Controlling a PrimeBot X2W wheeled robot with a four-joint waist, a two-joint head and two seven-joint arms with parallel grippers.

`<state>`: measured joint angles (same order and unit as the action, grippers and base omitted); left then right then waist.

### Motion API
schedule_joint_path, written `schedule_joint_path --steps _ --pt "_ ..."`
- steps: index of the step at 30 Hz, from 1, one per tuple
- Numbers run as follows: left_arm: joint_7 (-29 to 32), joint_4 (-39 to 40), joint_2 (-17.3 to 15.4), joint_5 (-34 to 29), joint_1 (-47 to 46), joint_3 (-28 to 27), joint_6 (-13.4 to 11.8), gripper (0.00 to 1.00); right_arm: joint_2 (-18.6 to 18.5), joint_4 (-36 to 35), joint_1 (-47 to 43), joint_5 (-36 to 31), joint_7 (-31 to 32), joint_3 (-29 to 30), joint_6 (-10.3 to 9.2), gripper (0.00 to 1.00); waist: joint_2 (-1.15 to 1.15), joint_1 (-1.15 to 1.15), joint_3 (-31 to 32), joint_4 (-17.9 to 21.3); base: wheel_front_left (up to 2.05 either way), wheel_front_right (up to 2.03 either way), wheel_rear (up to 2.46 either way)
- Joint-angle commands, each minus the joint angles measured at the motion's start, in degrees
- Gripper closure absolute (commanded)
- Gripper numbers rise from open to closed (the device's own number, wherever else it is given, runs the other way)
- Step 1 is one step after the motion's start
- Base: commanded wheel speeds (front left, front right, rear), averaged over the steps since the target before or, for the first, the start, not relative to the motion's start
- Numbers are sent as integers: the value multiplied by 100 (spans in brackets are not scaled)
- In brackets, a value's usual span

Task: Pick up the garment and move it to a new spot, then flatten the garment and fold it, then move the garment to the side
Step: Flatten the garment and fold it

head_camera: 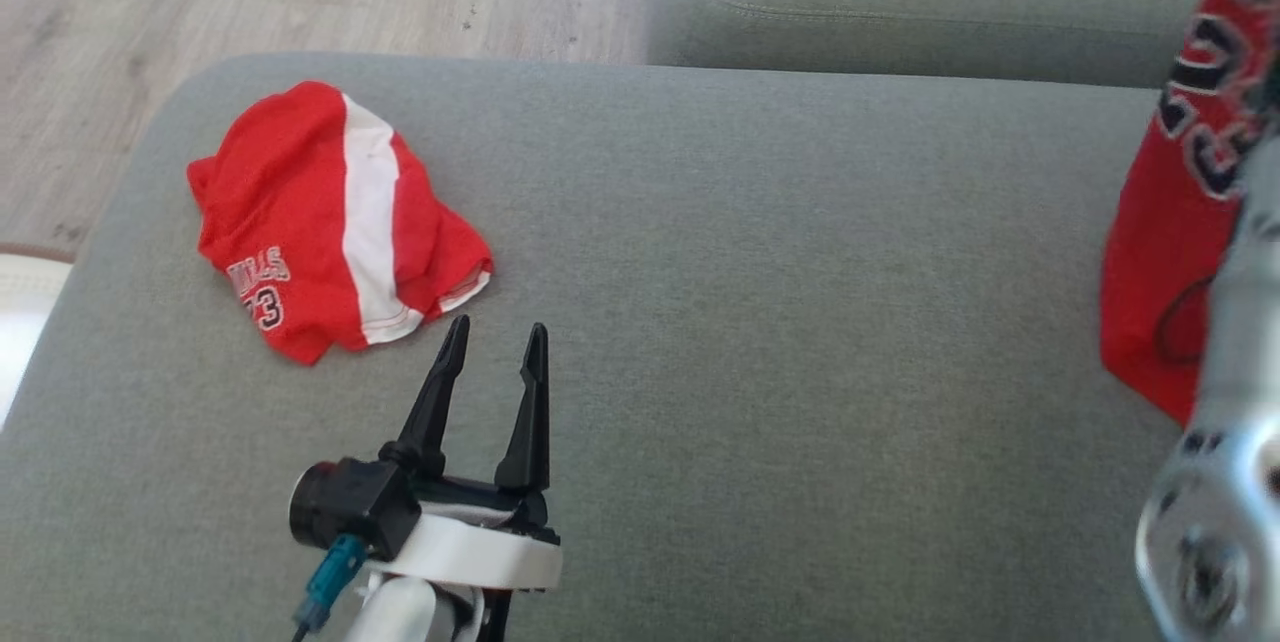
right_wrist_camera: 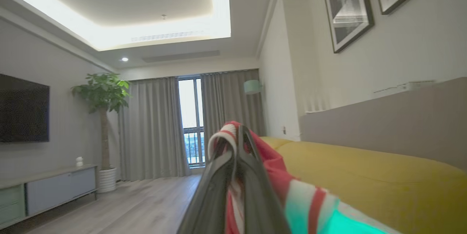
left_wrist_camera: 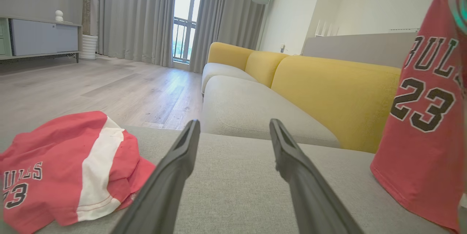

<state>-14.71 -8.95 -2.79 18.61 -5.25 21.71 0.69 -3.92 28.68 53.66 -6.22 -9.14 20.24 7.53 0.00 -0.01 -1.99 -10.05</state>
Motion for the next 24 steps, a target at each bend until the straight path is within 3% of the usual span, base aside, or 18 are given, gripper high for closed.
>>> schedule_joint_path --steps 1,8,13,14,16,19,24 --pt "-29 201 -9 -1 -129 -210 0 0 89 -233 -123 139 -11 -268 -4 100 0 1 -4 -41 0 0 0" --pt "-29 161 -9 -34 -110 -242 25 0 102 -606 -1895 2104 131 -2698 -4 100 0 1 41 -185 0 0 0" --pt "-29 127 -9 -42 -122 -267 35 0 103 -749 -3075 2682 335 -4323 -4 99 0 1 70 -200 0 0 0" --pt "-29 125 -9 -43 -125 -266 34 0 103 -732 -3240 2824 437 -4588 -4 3 0 1 74 -197 0 0 0" --pt "-29 120 -9 -43 -129 -257 34 0 103 -684 -3410 2922 726 -5132 -4 0 0 1 76 -191 0 0 0" --pt "-29 127 -9 -41 -128 -265 16 0 103 -726 -3444 2903 945 -5453 -4 0 0 1 67 -139 0 0 0" --pt "-29 136 -9 -43 -124 -300 -1 0 103 -778 -3230 2505 1075 -4953 -4 0 0 1 47 1 0 0 0"
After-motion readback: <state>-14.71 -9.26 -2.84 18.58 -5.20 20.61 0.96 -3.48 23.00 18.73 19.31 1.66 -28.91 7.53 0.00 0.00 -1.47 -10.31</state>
